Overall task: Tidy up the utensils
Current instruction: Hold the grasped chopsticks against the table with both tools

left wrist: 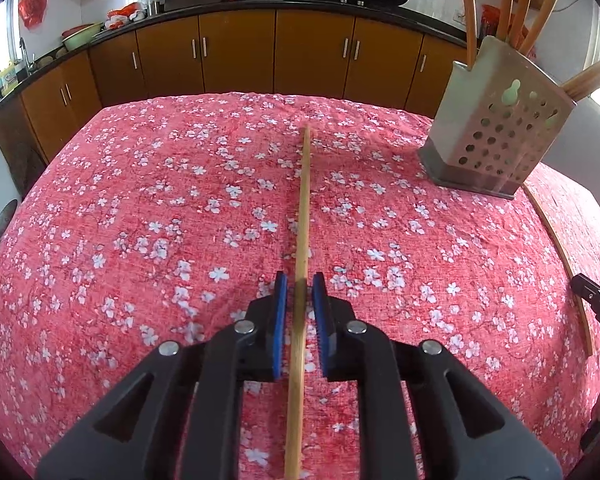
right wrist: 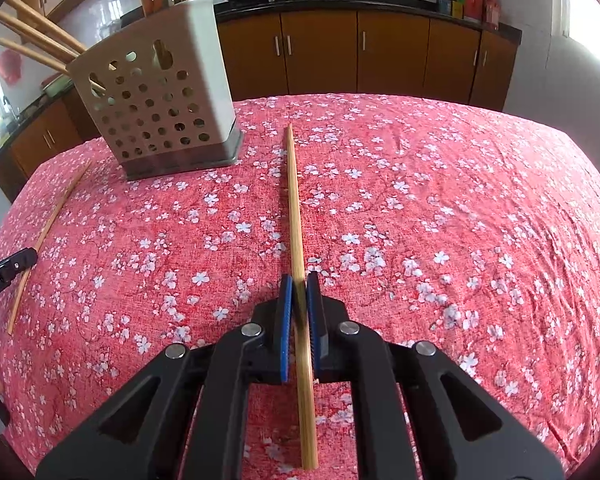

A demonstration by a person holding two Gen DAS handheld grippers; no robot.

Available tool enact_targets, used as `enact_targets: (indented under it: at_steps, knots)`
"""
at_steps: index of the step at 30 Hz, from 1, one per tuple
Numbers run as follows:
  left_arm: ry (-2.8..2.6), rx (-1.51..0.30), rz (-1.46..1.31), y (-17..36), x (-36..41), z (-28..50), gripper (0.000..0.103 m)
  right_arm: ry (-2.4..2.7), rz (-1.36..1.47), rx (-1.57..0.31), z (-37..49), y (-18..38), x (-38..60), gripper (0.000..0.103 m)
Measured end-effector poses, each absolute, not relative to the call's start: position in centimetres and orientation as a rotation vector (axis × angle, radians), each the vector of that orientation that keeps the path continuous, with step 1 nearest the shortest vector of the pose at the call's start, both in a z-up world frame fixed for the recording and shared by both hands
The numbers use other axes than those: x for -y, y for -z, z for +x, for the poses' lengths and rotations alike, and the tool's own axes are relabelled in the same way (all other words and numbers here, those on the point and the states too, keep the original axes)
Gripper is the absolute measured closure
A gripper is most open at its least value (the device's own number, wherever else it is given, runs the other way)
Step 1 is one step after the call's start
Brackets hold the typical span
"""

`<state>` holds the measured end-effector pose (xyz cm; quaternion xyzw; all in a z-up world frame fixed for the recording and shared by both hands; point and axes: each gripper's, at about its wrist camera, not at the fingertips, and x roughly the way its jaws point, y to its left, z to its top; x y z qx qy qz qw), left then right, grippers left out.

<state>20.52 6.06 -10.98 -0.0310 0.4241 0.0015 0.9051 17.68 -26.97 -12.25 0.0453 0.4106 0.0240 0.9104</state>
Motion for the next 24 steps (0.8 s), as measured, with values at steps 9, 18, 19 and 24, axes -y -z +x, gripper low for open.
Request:
enact_targets:
  at_steps: [9,18,19,24]
  knots:
    - [-0.011,-0.877,-0.052,10.93,-5.98,20.32,0.088,-0.050,0.095,-0.847,17.66,12.17,27.03,0.094]
    - [-0.004,-0.877,-0.060,11.03,-5.84,20.53,0.087,-0.045,0.095,-0.847,17.68,12.17,26.83,0.094]
    - [-0.004,-0.877,-0.061,11.01,-5.87,20.53,0.087,-0.045,0.095,-0.847,17.68,12.18,26.84,0.094]
    - [-0.004,-0.877,-0.061,11.00,-5.88,20.52,0.087,-0.045,0.095,-0.847,17.70,12.19,26.87,0.094]
